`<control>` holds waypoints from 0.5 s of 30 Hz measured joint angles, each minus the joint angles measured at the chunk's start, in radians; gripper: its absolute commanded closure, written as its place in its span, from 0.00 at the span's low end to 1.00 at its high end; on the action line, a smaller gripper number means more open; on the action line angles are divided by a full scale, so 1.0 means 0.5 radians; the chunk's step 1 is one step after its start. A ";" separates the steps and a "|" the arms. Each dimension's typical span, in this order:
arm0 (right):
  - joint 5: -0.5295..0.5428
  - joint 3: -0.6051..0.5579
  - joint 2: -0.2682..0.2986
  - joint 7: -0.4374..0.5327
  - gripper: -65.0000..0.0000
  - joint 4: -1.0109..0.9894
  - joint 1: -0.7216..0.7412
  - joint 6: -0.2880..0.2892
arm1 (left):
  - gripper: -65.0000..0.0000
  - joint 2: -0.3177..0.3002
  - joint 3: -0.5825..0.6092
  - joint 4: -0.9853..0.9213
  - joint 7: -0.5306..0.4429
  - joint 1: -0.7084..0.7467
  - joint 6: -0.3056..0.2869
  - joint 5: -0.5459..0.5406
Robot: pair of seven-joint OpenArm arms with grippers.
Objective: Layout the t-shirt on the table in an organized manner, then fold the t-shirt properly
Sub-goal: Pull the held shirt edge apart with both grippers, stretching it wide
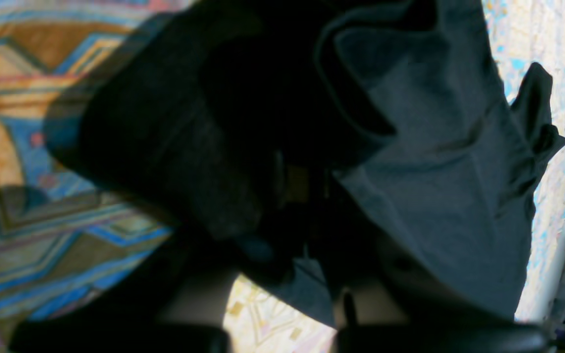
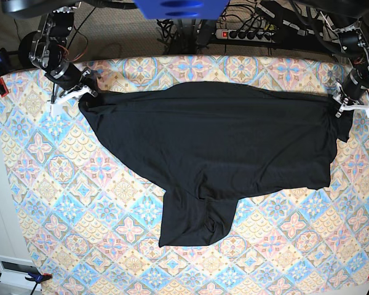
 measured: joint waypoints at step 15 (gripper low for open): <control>-0.011 0.001 0.001 0.007 1.00 0.005 -0.058 -0.008 | 0.86 0.009 0.000 0.000 0.063 0.039 0.002 0.001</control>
